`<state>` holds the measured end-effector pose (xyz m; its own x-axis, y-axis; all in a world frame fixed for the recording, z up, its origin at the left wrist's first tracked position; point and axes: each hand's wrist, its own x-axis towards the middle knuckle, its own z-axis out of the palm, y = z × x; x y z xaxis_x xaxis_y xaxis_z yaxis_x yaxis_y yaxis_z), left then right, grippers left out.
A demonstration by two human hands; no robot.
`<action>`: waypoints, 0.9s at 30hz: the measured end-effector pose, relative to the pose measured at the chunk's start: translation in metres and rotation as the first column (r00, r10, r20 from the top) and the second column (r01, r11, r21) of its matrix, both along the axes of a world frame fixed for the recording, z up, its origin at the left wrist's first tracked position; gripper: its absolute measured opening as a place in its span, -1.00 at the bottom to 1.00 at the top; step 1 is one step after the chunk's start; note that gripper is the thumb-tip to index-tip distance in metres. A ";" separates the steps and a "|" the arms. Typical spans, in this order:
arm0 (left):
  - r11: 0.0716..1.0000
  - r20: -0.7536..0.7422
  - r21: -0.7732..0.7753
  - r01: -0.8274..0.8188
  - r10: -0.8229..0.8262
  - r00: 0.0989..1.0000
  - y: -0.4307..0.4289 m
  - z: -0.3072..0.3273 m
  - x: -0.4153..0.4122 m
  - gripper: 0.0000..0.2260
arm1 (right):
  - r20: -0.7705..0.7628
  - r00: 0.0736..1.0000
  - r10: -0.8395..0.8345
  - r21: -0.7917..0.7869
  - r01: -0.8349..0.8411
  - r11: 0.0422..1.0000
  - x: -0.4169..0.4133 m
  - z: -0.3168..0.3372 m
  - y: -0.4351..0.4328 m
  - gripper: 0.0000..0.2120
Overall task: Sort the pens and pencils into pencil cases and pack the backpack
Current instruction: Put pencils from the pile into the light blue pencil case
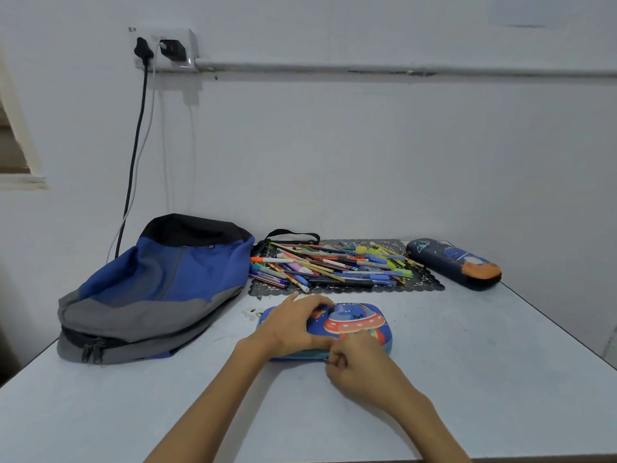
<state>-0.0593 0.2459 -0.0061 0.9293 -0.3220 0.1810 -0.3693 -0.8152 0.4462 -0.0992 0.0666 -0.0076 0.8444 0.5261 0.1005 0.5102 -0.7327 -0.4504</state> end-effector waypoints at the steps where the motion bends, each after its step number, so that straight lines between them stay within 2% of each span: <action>1: 1.000 -0.004 -0.005 -0.007 0.007 1.000 0.001 0.000 0.000 -0.38 | -0.062 0.998 0.013 0.010 -0.012 1.000 0.002 0.004 -0.003 -0.87; 3: 1.000 0.002 -0.001 -0.010 0.010 1.000 0.001 -0.002 0.000 -0.47 | -0.193 0.978 0.080 0.061 -0.069 0.996 0.008 0.018 -0.015 -0.91; 4: 1.000 0.022 0.008 -0.008 0.008 1.000 0.001 -0.003 0.001 -0.52 | -0.177 0.981 0.081 0.068 -0.070 0.995 0.014 0.026 -0.022 -0.92; 5: 1.000 0.052 0.014 -0.003 0.002 0.999 0.001 -0.004 0.001 -0.54 | -0.100 0.994 0.047 0.031 -0.044 0.999 0.020 0.035 -0.028 -0.94; 6: 1.000 0.088 0.014 0.009 -0.010 0.996 0.001 -0.006 0.000 -0.55 | 0.007 1.000 0.009 -0.045 -0.008 0.999 0.026 0.042 -0.033 -0.88; 7: 0.999 0.135 0.014 0.032 -0.033 0.990 0.001 -0.007 -0.001 -0.56 | 0.086 0.996 0.003 -0.130 0.008 0.991 0.033 0.046 -0.036 -0.71; 8: 0.998 0.185 0.013 0.056 -0.057 0.981 0.002 -0.010 -0.002 -0.58 | 0.103 0.994 0.036 -0.183 -0.016 0.983 0.040 0.047 -0.036 -0.52; 10: 0.997 0.293 0.015 0.078 -0.079 0.953 0.003 -0.012 -0.007 -0.68 | 0.024 0.993 0.118 -0.236 -0.109 0.965 0.048 0.044 -0.033 -0.21; 11: 0.998 0.349 0.019 0.064 -0.067 0.935 0.004 -0.013 -0.011 -0.72 | -0.008 0.990 0.141 -0.251 -0.138 0.958 0.051 0.040 -0.030 -0.14; 14: 0.993 0.576 0.105 -0.046 -0.023 0.817 0.000 -0.019 -0.029 -0.61 | 0.011 0.990 0.140 -0.241 -0.133 0.961 0.058 0.029 -0.026 -0.16; 15: 0.987 0.622 0.139 -0.082 -0.023 0.782 -0.003 -0.023 -0.036 -0.55 | 0.034 0.990 0.135 -0.241 -0.123 0.963 0.059 0.028 -0.024 -0.19; 17: 0.972 0.634 0.181 -0.148 0.000 0.774 -0.009 -0.031 -0.046 -0.49 | 0.051 0.989 0.137 -0.253 -0.120 0.960 0.060 0.028 -0.022 -0.23; 20: 0.957 0.612 0.172 -0.233 0.082 0.786 -0.015 -0.041 -0.051 -0.63 | 0.026 0.991 0.131 -0.259 -0.120 0.958 0.061 0.029 -0.021 -0.27; 23: 0.967 0.605 0.132 -0.218 0.095 0.790 -0.014 -0.043 -0.054 -0.77 | 0.017 0.992 0.128 -0.248 -0.120 0.961 0.061 0.030 -0.020 -0.30; 27: 0.966 0.670 0.102 -0.238 0.110 0.734 -0.007 -0.045 -0.059 -0.83 | 0.022 0.992 0.123 -0.244 -0.114 0.963 0.061 0.031 -0.018 -0.32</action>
<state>-0.1182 0.2393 -0.0507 0.6433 -0.2512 0.7232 -0.3609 -0.9326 -0.0029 -0.0384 0.0491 0.0239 0.7729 0.6344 -0.0122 0.6125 -0.7509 -0.2471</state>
